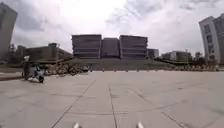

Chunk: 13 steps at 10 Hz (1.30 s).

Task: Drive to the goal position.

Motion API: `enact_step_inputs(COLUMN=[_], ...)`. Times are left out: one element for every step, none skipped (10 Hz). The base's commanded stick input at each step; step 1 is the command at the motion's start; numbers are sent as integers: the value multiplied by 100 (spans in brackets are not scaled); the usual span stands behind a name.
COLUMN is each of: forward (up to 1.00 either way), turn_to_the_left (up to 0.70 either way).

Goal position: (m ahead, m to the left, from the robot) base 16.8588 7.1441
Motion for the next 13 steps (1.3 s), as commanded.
enact_step_inputs(forward=[70,70,70,70,70,70,70,70,70,70,70,70,70], turn_to_the_left=[0,0,0,0,0,0,0,0,0,0,0,0,0])
